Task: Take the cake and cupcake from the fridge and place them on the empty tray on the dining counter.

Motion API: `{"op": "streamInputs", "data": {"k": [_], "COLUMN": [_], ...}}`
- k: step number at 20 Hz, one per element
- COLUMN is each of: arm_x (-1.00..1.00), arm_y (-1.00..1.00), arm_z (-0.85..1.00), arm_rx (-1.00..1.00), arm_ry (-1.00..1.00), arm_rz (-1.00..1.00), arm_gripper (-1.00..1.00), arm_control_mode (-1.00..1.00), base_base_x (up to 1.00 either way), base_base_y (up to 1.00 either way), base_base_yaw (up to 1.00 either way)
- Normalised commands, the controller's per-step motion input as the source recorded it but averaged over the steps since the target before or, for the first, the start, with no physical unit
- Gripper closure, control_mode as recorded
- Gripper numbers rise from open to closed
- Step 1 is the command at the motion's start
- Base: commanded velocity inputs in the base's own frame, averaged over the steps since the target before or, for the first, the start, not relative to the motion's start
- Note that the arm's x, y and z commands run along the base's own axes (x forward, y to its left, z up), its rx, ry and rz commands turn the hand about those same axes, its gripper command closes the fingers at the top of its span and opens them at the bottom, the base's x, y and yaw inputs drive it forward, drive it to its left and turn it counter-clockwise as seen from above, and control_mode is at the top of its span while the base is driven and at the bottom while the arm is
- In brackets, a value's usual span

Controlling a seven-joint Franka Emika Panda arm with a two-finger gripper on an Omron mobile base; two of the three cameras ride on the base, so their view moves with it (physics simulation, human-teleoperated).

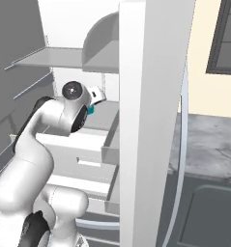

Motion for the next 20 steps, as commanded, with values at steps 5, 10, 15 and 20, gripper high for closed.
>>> {"op": "streamInputs", "data": {"k": [5,10,15,20], "arm_x": [-1.00,-1.00,-0.98,-0.77], "arm_y": [0.06,0.00,0.00,0.01], "arm_z": [0.29,0.15,0.00,0.00], "arm_rx": [-0.10,-0.05,-0.01,-0.02], "arm_ry": [0.00,-0.01,-0.01,0.00], "arm_rz": [0.05,0.03,0.09,0.07], "arm_gripper": [1.00,1.00,1.00,1.00], "arm_control_mode": [-1.00,-1.00,-1.00,-1.00], "base_base_x": [0.00,0.00,0.00,0.00], "base_base_y": [0.00,0.00,0.00,0.00], "base_base_yaw": [0.00,0.00,0.00,0.00]}}
